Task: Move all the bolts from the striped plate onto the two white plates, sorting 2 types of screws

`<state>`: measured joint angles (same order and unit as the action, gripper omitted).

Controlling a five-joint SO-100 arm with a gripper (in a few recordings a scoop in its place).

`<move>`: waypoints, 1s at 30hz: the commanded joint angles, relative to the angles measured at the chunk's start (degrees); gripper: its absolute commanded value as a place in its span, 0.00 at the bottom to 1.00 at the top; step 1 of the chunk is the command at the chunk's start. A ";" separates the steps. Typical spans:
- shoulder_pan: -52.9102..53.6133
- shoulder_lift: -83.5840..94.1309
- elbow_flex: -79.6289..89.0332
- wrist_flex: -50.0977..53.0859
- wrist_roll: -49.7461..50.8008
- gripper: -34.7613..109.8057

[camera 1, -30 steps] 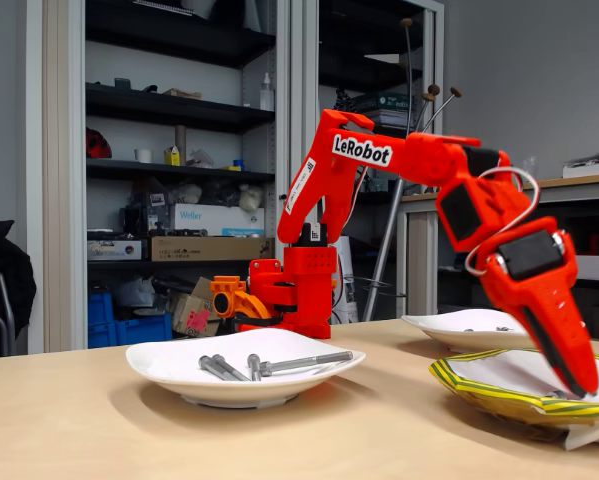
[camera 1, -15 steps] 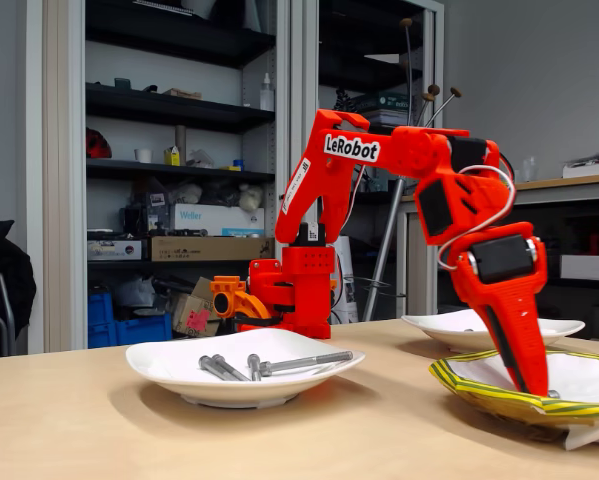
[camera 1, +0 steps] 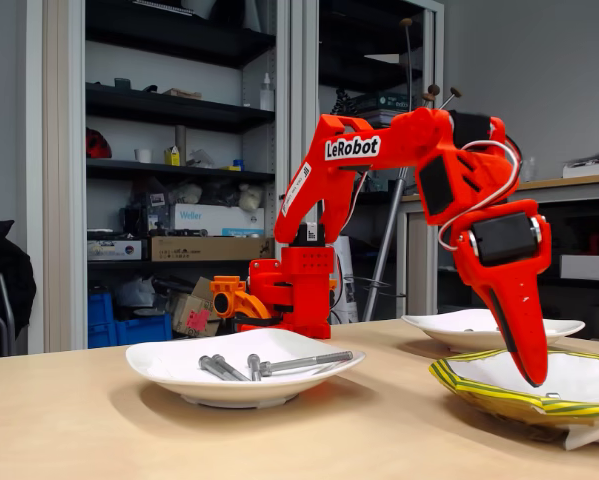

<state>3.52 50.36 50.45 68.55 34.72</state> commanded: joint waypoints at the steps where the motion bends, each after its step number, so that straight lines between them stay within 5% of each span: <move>1: -0.35 -1.05 -7.03 3.16 2.29 0.25; 30: 2.72 -9.67 -10.63 4.22 7.21 0.26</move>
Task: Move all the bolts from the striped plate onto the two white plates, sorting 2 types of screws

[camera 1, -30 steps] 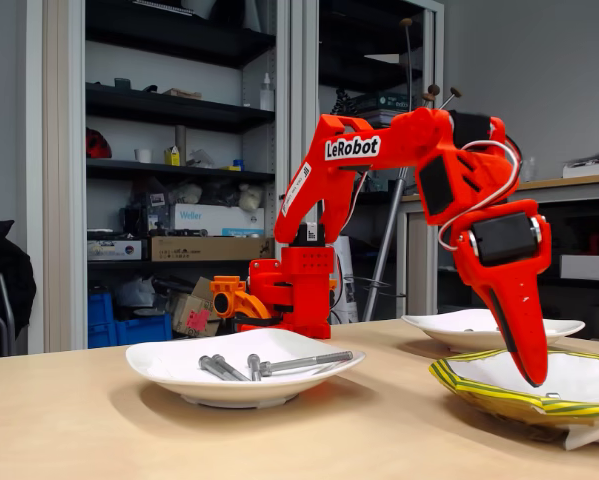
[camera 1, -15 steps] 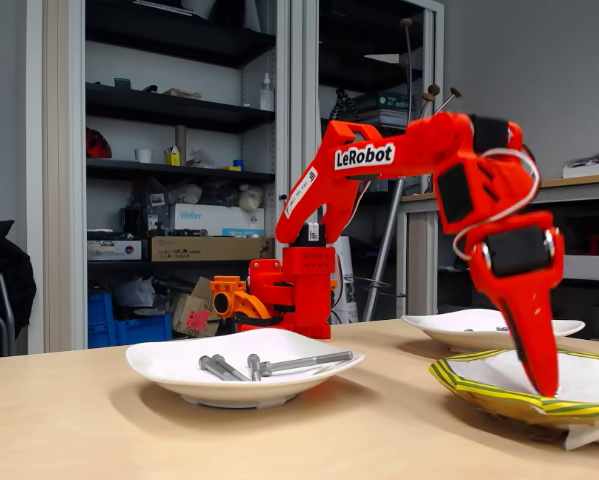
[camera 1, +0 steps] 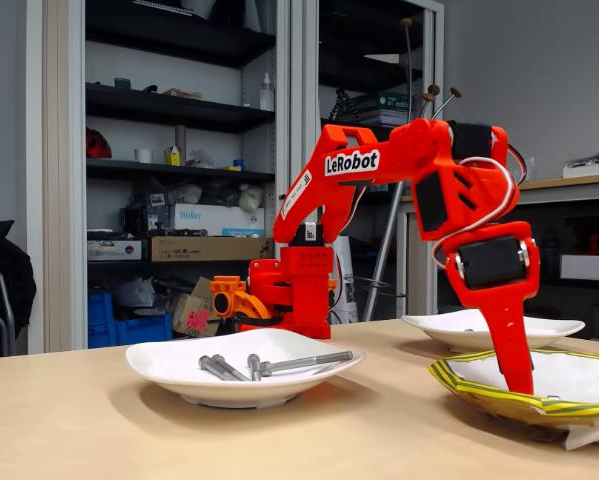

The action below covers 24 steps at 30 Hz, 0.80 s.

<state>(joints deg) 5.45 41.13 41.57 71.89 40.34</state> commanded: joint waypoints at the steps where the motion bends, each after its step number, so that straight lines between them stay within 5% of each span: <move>1: 0.70 -0.79 -2.37 1.05 1.76 0.26; 14: -4.83 9.49 -4.04 13.27 6.42 0.24; 24: -19.34 45.97 42.19 0.97 29.97 0.24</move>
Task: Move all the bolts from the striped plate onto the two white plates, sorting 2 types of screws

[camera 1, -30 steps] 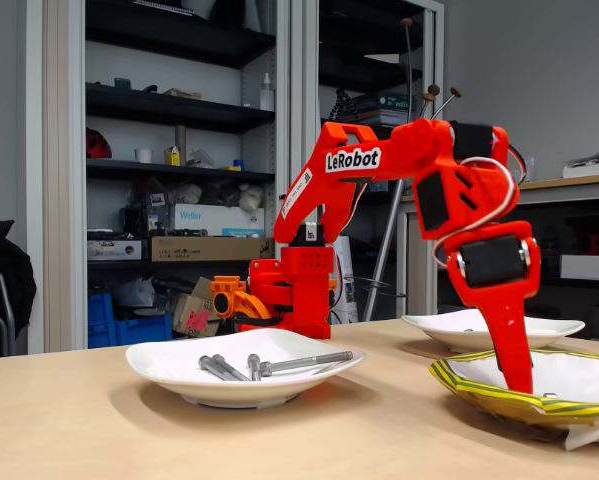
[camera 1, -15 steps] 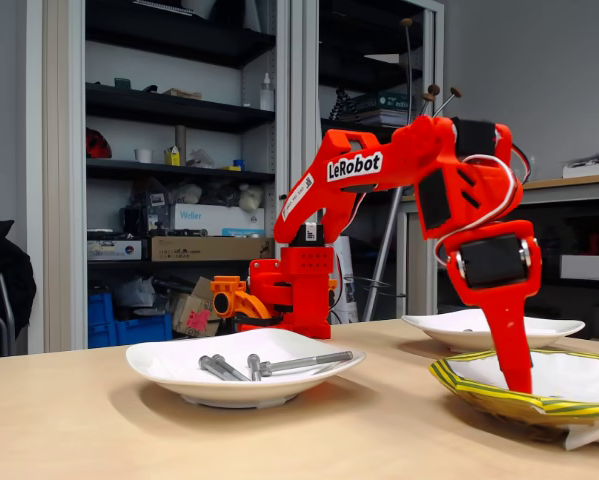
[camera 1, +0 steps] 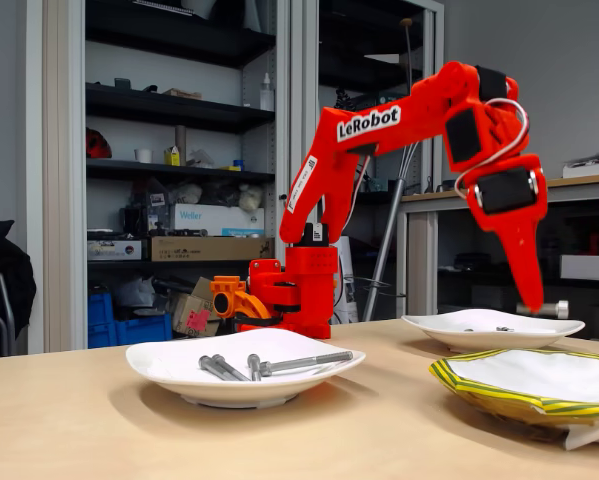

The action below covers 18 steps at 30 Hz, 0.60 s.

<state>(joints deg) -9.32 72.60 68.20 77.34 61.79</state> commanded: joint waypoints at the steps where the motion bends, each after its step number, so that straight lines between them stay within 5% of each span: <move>1: -6.33 18.63 21.53 -7.12 11.69 0.24; 13: -20.30 49.31 69.87 -37.71 38.50 0.24; 18: -21.53 56.07 79.28 -51.24 36.30 0.35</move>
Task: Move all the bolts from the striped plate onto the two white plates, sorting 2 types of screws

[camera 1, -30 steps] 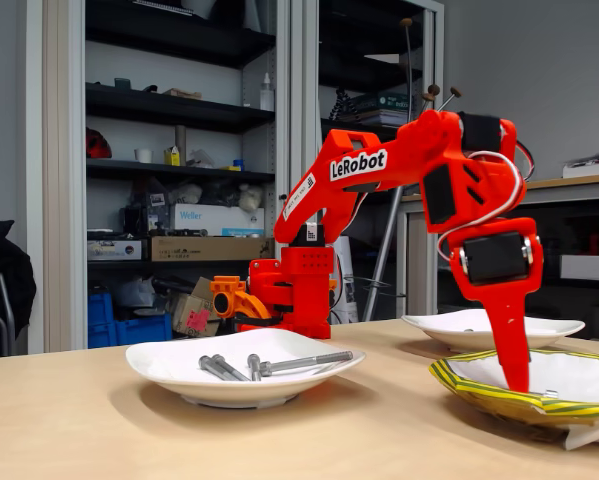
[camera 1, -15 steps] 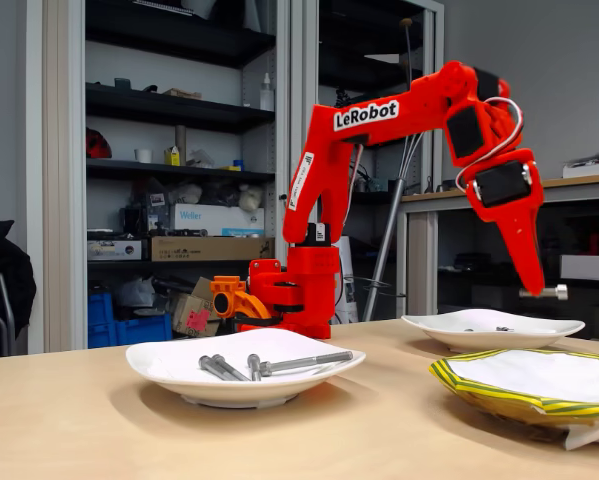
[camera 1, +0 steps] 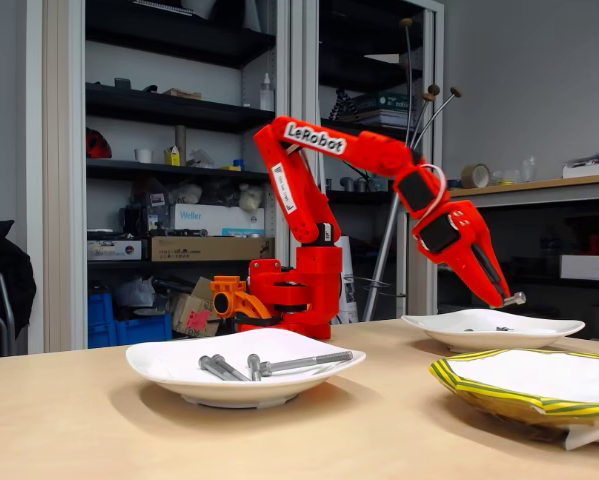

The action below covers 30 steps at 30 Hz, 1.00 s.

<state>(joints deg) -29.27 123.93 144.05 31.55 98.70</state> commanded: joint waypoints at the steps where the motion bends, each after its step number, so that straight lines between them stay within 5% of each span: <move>1: -1.93 5.10 4.31 -6.86 -0.53 0.36; 9: -1.23 7.21 4.13 -7.65 -1.49 0.37; 15: 10.11 11.34 0.35 -5.27 -18.37 0.29; 21: 16.00 26.10 11.87 -10.63 -31.38 0.24; 30: 21.36 42.10 26.46 -9.05 -32.87 0.24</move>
<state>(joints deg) -8.88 161.37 169.28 19.42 64.78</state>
